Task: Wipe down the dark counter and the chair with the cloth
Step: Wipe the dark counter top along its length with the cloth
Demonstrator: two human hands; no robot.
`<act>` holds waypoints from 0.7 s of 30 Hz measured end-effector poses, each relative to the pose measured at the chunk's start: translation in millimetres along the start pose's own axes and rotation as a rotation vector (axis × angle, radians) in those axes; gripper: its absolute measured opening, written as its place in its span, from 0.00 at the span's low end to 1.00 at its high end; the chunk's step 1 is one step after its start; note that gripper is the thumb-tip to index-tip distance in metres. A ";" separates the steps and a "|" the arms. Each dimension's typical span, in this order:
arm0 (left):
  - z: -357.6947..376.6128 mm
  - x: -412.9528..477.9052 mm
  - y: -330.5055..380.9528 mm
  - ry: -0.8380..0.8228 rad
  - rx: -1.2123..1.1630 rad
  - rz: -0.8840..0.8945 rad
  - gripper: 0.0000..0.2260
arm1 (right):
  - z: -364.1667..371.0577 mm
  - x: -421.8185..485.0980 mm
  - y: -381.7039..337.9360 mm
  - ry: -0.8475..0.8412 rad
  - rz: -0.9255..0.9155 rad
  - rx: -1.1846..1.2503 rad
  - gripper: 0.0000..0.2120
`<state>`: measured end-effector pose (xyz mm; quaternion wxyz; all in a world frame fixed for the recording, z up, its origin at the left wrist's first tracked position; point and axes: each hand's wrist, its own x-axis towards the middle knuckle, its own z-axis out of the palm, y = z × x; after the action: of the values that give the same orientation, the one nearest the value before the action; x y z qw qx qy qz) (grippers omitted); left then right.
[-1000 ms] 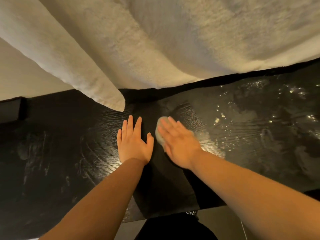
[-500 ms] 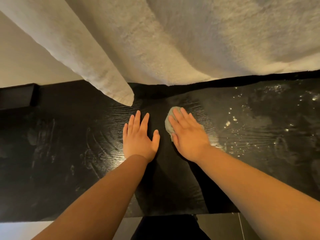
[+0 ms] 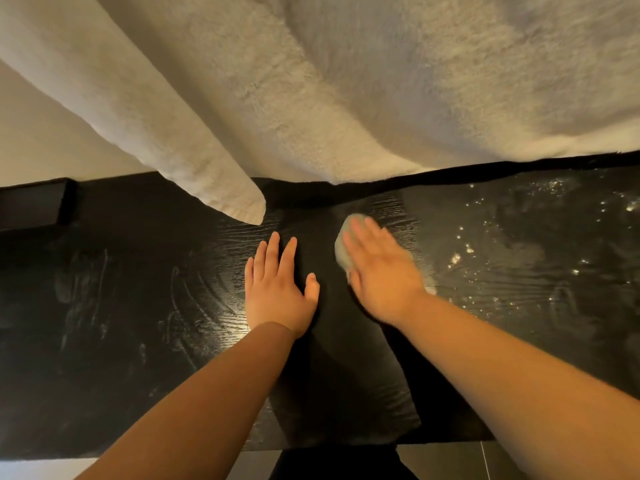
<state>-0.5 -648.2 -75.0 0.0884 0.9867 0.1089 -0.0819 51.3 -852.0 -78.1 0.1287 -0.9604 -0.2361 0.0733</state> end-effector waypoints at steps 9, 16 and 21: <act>0.0 2.1 -0.4 0.004 -0.008 -0.001 0.33 | -12.3 75.4 30.2 0.024 0.069 -0.017 0.33; 1.6 1.3 -3.3 0.010 -0.017 0.010 0.34 | 6.2 18.6 -19.3 -0.081 -0.178 0.028 0.34; 2.9 0.9 -3.1 0.026 -0.020 0.011 0.34 | -4.4 55.3 12.3 -0.087 -0.212 0.007 0.34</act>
<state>-0.7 -645.6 -78.4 0.0971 0.9874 0.1054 -0.0675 106.1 -837.4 -81.8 0.1287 -0.9255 -0.3415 0.1018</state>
